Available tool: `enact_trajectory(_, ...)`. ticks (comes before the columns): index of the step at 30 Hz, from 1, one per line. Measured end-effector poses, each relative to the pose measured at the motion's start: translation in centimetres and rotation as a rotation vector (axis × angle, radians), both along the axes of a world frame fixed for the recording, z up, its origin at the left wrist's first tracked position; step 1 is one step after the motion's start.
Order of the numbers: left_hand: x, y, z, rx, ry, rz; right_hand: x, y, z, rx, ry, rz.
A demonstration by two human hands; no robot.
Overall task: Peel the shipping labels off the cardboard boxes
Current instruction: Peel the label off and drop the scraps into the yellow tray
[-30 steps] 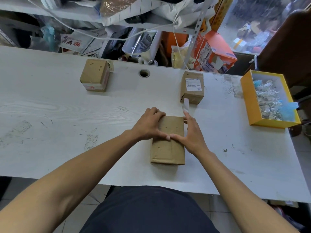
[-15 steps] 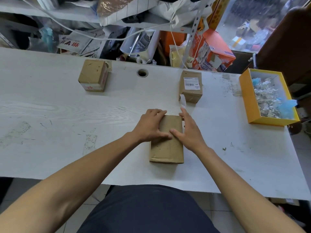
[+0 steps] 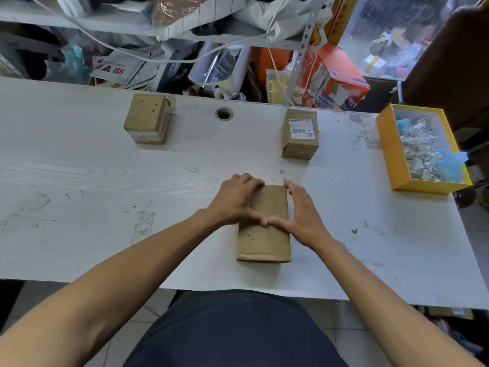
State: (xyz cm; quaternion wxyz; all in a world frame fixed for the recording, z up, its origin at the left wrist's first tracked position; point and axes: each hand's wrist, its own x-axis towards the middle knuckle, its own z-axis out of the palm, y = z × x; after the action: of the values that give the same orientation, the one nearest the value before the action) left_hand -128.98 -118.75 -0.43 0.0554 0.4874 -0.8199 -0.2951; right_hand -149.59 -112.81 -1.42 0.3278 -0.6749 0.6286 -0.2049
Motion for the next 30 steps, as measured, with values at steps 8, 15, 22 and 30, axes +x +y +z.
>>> enact_trajectory(8,-1.0,-3.0,0.1,0.075,0.168,0.192,1.0,-5.2,0.6,-0.010,0.048,-0.148)
enact_trajectory(15,0.6,1.8,-0.3,0.012,-0.154,-0.135,-0.8,-0.5,1.0,0.095,-0.113,0.098)
enact_trajectory(22,-0.8,2.8,-1.0,-0.098,-0.228,-0.148,-1.5,1.7,0.3,0.124,-0.018,0.233)
enact_trajectory(30,-2.8,-2.4,-0.4,-0.041,-0.055,0.039,-1.7,-2.0,1.3,0.078,0.000,0.032)
